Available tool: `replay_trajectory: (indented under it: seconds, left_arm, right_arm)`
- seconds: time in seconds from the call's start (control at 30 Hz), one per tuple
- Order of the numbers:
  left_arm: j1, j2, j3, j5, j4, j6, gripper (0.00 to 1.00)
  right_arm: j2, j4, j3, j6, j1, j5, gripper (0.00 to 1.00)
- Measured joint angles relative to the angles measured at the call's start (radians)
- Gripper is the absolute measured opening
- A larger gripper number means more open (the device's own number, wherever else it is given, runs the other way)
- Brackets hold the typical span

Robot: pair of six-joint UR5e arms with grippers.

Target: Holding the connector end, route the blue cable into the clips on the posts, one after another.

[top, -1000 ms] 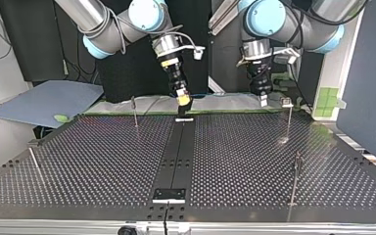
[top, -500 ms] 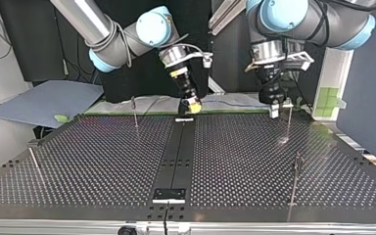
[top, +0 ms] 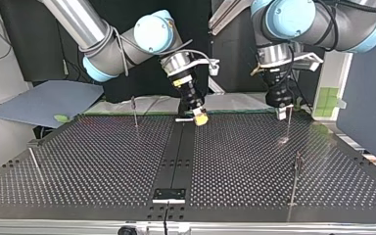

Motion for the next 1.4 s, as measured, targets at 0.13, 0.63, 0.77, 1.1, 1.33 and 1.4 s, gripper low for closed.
replay_trajectory:
  seconds: [0.13,0.63,0.77,1.1,1.33,1.4]
  left_arm:
    - [0.012,0.0,0.028,0.001,-0.021,-0.001,0.0]
    - [0.058,0.012,0.087,0.017,-0.064,-0.009,0.0]
    - [0.07,0.014,0.118,0.019,-0.093,-0.009,0.0]
    - [0.106,0.017,0.149,0.036,-0.116,-0.006,0.0]
    - [0.136,0.006,0.181,0.05,-0.117,-0.002,0.0]
    - [0.145,0.001,0.192,0.056,-0.123,-0.001,0.0]
  right_arm:
    - [0.0,0.004,-0.036,0.0,0.009,-0.008,0.0]
    - [0.007,0.004,-0.176,0.028,0.02,-0.038,0.0]
    - [0.018,0.005,-0.203,0.042,0.023,-0.05,0.0]
    - [0.058,0.007,-0.233,0.071,0.035,-0.067,0.0]
    - [0.066,0.008,-0.257,0.087,0.037,-0.069,0.0]
    - [0.067,0.008,-0.262,0.091,0.038,-0.072,0.0]
